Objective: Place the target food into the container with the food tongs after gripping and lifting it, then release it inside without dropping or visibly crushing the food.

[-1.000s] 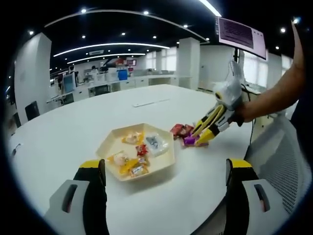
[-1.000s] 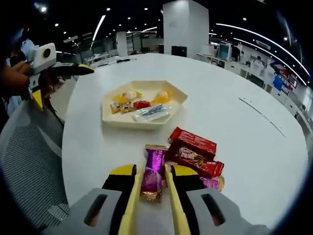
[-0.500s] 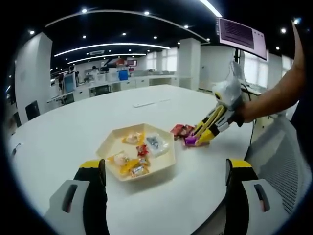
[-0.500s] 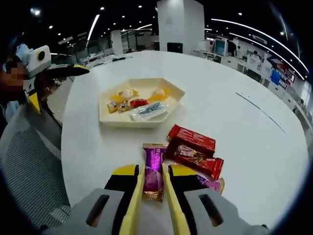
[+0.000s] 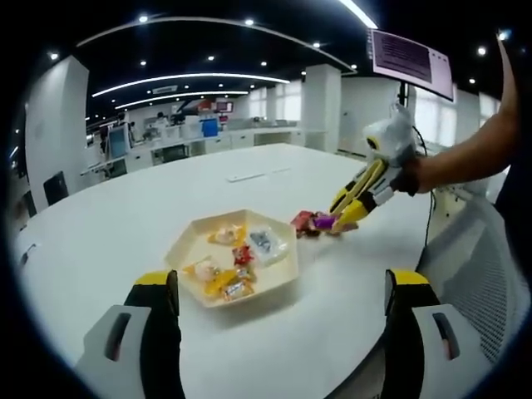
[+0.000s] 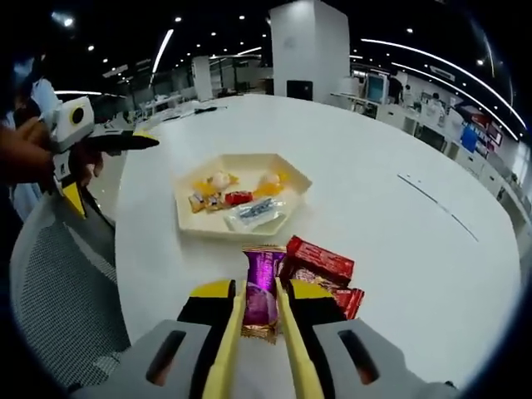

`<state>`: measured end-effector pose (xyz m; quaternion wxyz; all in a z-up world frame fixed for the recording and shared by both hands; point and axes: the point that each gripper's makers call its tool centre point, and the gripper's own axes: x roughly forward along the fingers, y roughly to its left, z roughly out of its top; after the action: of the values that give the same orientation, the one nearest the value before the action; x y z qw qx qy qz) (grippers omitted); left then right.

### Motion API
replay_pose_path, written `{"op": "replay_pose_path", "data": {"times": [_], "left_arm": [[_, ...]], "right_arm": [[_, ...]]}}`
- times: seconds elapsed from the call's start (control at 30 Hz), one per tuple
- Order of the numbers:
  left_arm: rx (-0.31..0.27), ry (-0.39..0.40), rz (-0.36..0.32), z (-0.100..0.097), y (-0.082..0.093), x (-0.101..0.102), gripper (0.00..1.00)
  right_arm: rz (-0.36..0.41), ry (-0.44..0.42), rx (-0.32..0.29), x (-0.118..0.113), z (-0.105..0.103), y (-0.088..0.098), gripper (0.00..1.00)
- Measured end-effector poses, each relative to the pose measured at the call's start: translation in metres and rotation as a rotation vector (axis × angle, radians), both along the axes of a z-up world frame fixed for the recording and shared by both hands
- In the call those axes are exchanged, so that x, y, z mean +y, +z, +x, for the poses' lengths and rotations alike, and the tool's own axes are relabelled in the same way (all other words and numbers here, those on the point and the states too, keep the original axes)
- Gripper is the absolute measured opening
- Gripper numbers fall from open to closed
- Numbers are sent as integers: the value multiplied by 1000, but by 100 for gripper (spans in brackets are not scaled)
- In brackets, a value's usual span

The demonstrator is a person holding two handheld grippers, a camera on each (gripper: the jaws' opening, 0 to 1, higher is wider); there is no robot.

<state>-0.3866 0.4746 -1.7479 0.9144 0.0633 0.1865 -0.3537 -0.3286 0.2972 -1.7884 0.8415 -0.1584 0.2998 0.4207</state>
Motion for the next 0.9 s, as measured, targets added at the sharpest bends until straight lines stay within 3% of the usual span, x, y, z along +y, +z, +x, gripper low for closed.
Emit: {"op": "replay_pose_path", "data": {"times": [0.43, 0.63, 0.9], "left_arm": [[-3, 4, -12, 1, 2, 0, 100], [-4, 5, -12, 0, 3, 0, 100], [-4, 2, -11, 0, 2, 0, 100]], "right_arm": [[-3, -20, 2, -10, 8, 46, 23], [-7, -22, -28, -15, 13, 69, 23], [-8, -21, -31, -15, 13, 72, 23]]}}
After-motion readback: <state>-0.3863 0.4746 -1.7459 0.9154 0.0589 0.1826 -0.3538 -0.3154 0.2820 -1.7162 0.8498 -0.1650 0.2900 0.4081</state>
